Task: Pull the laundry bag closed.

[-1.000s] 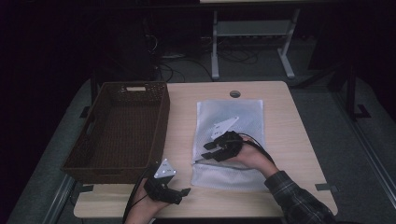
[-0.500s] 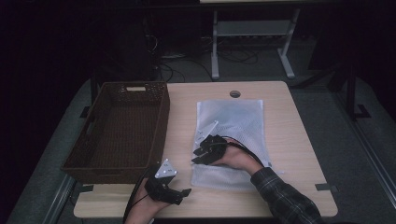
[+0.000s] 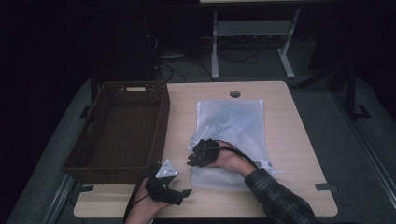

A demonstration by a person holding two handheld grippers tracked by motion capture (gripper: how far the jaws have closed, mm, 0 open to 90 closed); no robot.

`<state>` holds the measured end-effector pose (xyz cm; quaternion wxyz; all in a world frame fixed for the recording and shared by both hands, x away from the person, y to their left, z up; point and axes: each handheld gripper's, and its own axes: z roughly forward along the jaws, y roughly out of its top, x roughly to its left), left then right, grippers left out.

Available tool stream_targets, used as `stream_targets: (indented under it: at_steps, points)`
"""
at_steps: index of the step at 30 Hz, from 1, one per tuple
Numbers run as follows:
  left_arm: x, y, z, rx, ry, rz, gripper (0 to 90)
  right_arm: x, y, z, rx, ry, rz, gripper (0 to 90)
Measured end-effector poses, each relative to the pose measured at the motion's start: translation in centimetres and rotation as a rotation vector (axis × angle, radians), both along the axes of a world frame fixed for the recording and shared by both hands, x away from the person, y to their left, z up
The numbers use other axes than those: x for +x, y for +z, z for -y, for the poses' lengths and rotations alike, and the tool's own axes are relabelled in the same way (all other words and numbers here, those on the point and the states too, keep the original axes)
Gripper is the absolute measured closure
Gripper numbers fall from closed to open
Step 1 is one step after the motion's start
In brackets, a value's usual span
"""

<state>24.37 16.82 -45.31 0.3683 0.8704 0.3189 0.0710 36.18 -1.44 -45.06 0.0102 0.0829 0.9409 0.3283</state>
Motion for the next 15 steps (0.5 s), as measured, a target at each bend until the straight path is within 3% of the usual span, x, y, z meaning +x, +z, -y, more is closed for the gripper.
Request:
stream_targets:
  at_steps: [6, 15]
  points:
    - [0.0, 0.0, 0.0, 0.001, 0.000, -0.001, 16.8, -0.2, -0.2, -0.4, -0.011, -0.001, 0.011, 80.0]
    - [0.0, -0.1, 0.1, 0.002, 0.000, -0.004, 16.8, -0.5, 0.9, 0.2, 0.025, -0.011, 0.023, 81.4]
